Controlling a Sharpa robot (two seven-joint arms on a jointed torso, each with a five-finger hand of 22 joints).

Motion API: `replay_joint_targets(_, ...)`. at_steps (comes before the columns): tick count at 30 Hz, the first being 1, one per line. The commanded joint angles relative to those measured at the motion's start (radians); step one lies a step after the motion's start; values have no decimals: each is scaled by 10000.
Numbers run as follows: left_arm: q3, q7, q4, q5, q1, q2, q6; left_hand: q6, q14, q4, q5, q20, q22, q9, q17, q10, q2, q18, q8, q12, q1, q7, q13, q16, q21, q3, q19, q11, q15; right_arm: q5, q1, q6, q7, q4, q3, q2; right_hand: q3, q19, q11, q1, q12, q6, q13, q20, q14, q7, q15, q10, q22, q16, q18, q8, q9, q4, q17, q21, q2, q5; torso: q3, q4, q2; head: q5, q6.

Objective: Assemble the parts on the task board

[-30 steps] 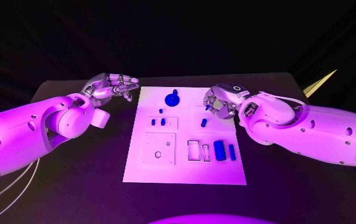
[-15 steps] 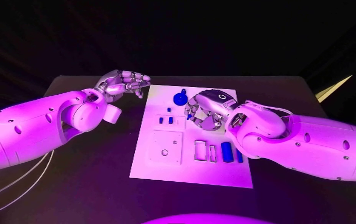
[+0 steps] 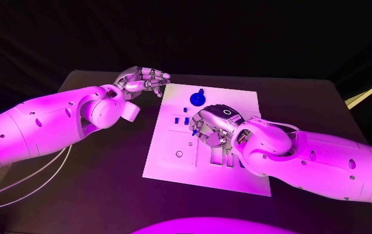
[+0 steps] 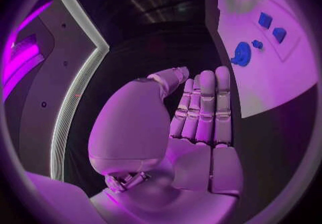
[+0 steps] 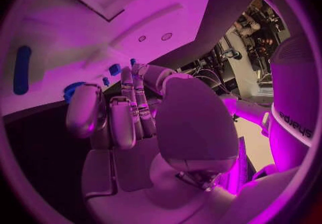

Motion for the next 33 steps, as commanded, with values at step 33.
replay_joint_targets(33,9,-80,20,16,12,72,63,-184,-85,-1,87,28,-109,-145,-108,-243,53,-18,-176,71,-89,85,103,-141,-213,-204,-45,35,20,-66,-407,272,64,-199,-60,323,418,132,-146,-105,-186,190,-132,-19,464,70,-78,157,1003,115,-259,471,488,-156,212,93,377,262,35,-15,11,324,-301)
